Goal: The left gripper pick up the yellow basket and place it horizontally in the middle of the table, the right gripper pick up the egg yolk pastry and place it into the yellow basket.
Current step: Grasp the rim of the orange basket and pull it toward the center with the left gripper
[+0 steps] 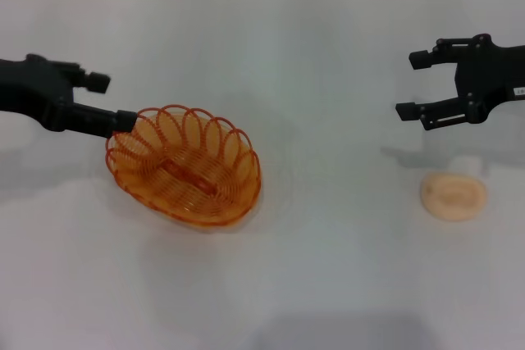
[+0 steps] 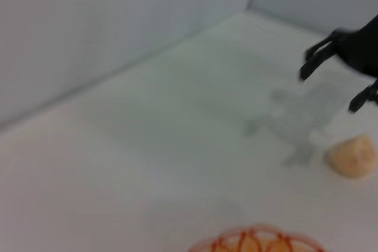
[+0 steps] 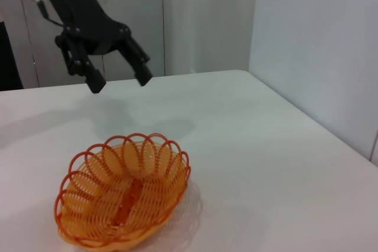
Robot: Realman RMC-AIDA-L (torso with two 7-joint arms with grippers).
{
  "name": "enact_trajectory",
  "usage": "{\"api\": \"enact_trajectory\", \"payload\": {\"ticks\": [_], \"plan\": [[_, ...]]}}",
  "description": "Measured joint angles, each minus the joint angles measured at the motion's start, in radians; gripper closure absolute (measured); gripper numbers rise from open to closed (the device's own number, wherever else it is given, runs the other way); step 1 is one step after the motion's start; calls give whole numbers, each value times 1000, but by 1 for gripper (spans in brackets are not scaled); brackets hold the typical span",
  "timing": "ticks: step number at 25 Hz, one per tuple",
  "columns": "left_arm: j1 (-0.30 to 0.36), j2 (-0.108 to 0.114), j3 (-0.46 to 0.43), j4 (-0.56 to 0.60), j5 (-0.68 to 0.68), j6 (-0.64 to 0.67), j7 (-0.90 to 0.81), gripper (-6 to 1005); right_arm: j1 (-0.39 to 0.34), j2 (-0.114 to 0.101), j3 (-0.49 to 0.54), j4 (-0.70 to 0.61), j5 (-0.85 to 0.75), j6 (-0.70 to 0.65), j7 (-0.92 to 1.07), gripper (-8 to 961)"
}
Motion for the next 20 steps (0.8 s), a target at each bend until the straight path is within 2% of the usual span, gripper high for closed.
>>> {"api": "enact_trajectory", "payload": {"ticks": [3,5,9,12,19,20], "plan": [[-12,-9,0,61,98,23,-180,126,-6,0,-3,-4,0,-1,-10,118],[-33,-4,1,70,155,27,-310,126,-9,1,-3,-4,0,-4,-18,118],[-73,11,0,74,263,18,-438,126,-12,4,-1,-4,1,-8,-34,118],[-107,11,1,74,359,-7,-488,126,-12,8,-2,-4,1,-8,-42,118],[-165,-13,31,-5,450,-58,-495,127,-9,20,-6,-4,1,-7,-51,118],[-189,-20,52,-57,472,-107,-493,127,-9,21,-6,-4,2,-7,-53,118]]}}
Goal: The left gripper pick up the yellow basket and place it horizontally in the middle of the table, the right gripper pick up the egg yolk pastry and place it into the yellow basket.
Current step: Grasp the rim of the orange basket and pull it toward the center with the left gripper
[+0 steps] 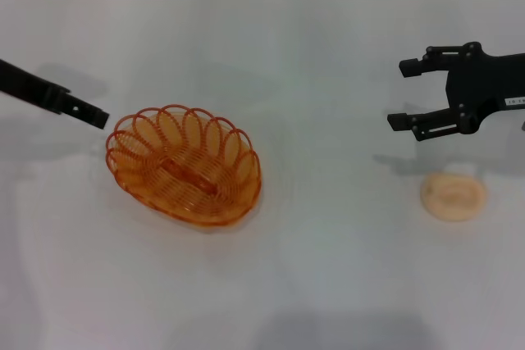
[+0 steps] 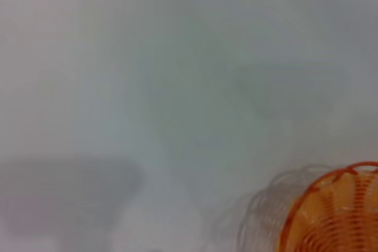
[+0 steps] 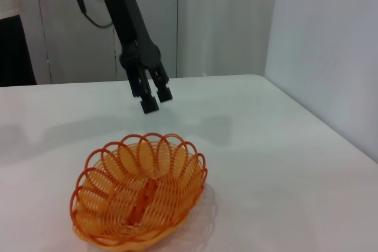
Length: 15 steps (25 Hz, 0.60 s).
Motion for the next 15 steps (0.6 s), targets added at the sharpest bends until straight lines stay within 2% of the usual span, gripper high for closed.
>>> {"api": "enact_trajectory", "payload": {"ticks": [5,15], "plan": [[-33,-7,29,-84,7,-69,12,127,-3,5,-1,0,0,0,-6,119],[-66,-43,75,-206,12,-184,27,128,-4,12,-1,0,0,5,-13,119]]}}
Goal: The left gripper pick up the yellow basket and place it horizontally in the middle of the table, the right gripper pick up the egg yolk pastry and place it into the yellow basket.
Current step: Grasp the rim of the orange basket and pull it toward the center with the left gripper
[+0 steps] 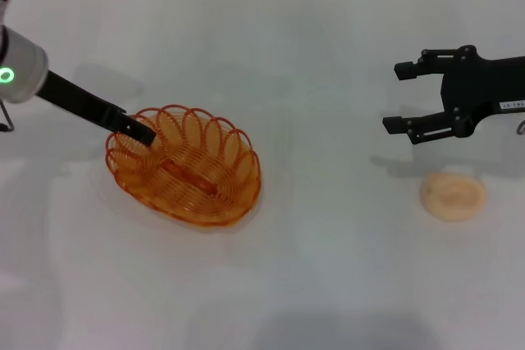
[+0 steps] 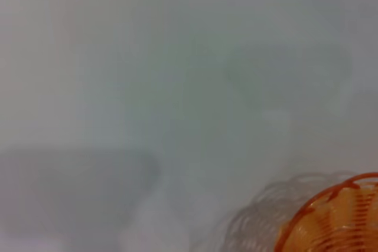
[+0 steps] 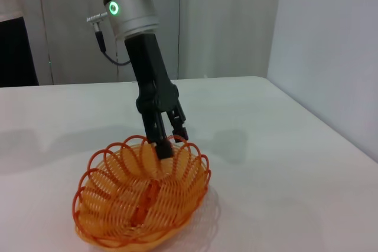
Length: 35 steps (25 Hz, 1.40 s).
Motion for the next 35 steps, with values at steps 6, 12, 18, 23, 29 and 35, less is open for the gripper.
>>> {"api": "enact_trajectory", "payload": {"ticks": [6,12,18,23,29,35], "plan": [[-6,-9,9,-17,3,-17,-12,158,3,0,5,0,0,3,-9,119],[-8,-10,9,-17,9,-20,-13,248,4,2,7,0,0,17,-10,120],[-8,-12,19,-18,10,-41,-9,400,4,1,8,0,0,18,-10,120],[-7,-12,20,-18,10,-44,-8,598,4,1,8,0,0,19,-11,120],[-2,-12,17,-18,5,-44,-6,773,0,-1,9,-1,7,20,-12,120],[0,-12,12,-8,-7,-39,-7,915,0,0,9,-2,7,20,-12,121]]}}
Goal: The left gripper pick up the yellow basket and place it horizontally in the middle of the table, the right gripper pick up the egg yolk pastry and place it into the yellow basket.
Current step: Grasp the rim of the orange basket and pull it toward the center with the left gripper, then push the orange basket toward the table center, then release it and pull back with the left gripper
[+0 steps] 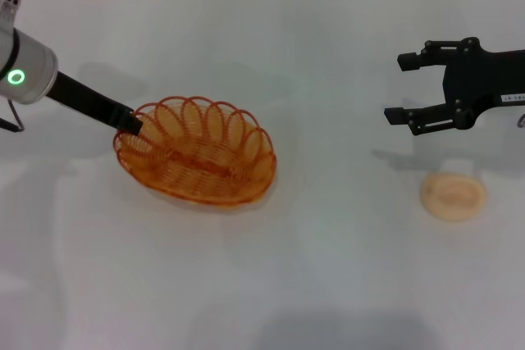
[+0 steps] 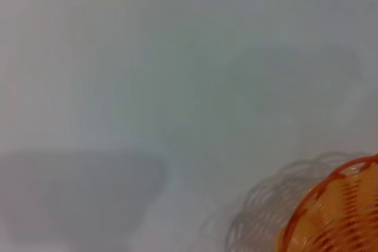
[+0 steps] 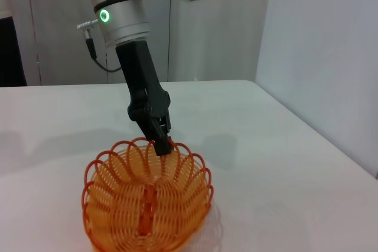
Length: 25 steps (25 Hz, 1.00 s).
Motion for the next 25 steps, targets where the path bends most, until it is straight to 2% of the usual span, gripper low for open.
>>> {"api": "enact_trajectory", "payload": {"ticks": [3,7,10,17,21,25], "plan": [[7,-5,-1,27,-28,4,-17,921,0,0,0,-1,3,0,0,121],[31,-29,0,105,-71,6,-108,926,-7,2,1,-14,4,0,0,121],[24,-42,6,119,-82,23,-182,928,-22,11,2,-42,5,0,-2,121],[-40,-65,30,90,-110,65,-328,932,-34,18,22,-61,7,-4,-19,121],[-84,-65,66,35,-131,58,-409,932,-43,18,38,-63,7,-11,-36,122],[-94,-68,69,4,-145,46,-441,931,-45,18,38,-64,7,-13,-47,122]]}}
